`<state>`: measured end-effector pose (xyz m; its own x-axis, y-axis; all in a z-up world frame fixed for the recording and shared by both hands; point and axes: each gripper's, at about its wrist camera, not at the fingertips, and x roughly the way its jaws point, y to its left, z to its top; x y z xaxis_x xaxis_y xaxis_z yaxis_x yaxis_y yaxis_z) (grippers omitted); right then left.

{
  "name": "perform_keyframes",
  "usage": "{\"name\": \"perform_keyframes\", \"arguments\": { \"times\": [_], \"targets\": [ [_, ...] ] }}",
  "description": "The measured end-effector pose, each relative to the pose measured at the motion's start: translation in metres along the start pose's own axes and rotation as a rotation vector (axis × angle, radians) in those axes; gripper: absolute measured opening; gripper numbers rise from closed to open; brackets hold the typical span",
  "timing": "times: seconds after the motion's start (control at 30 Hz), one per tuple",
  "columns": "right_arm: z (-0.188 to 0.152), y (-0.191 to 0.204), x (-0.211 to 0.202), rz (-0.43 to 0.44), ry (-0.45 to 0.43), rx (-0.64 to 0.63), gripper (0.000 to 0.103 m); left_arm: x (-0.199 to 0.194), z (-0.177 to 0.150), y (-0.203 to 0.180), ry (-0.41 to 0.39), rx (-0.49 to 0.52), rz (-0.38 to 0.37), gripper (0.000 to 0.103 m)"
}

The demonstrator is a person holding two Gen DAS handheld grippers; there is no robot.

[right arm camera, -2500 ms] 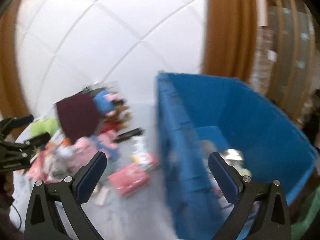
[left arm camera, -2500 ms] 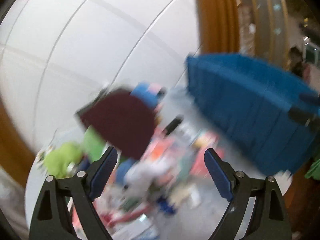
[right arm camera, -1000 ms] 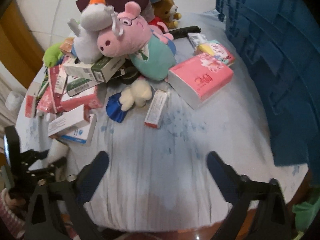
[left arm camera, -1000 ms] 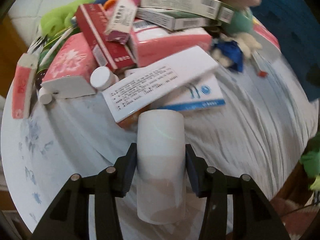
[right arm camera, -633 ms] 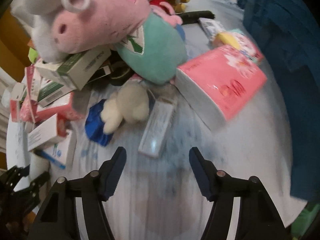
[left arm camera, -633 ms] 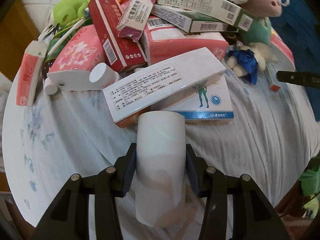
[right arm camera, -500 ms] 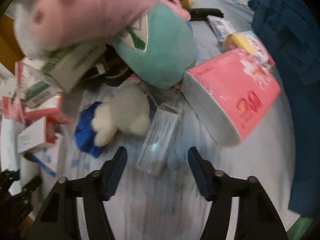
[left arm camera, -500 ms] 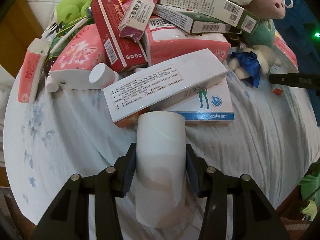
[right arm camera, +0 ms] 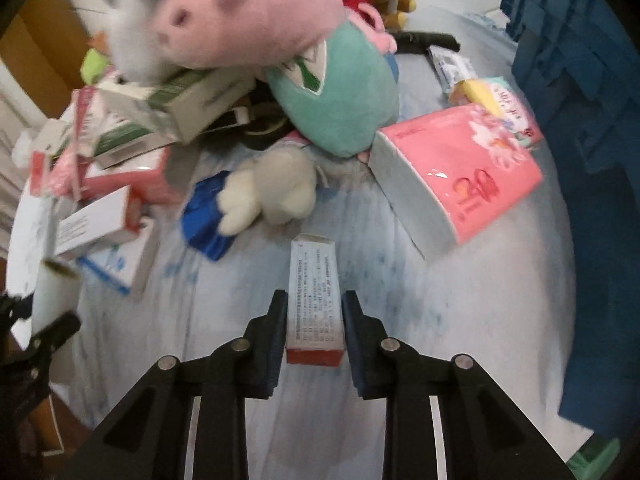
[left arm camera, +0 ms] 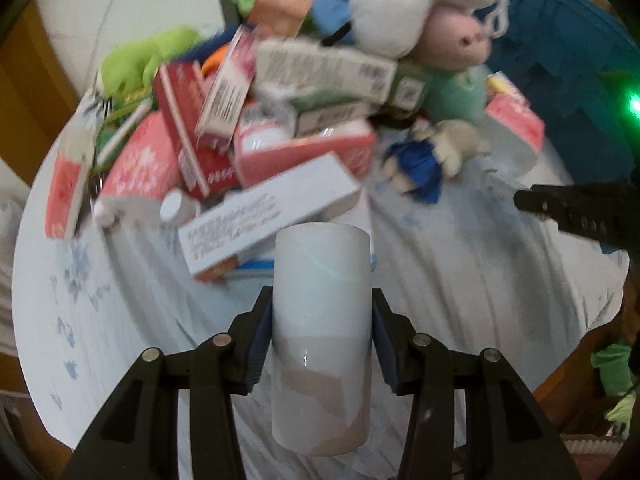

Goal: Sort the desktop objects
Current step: 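Grasp a small white medicine box with the right gripper while the left holds the roll, then carry the roll and box over the blue crate and open both grippers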

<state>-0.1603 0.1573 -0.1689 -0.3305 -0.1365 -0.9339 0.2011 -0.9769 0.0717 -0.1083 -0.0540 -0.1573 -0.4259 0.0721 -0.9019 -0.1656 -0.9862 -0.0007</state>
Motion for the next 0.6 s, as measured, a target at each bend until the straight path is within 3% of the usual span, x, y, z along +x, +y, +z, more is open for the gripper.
{"name": "perform_keyframes", "arguments": {
  "times": [0.3, 0.6],
  "targets": [
    [-0.005, 0.007, -0.054, -0.006, -0.124, -0.014, 0.027, -0.046, 0.023, -0.02, -0.115, 0.073, -0.028, 0.045],
    [-0.016, 0.023, -0.133, -0.048, -0.312, 0.002, 0.027, -0.098, 0.04, -0.041, -0.272, 0.163, -0.095, 0.045]
  ]
}}
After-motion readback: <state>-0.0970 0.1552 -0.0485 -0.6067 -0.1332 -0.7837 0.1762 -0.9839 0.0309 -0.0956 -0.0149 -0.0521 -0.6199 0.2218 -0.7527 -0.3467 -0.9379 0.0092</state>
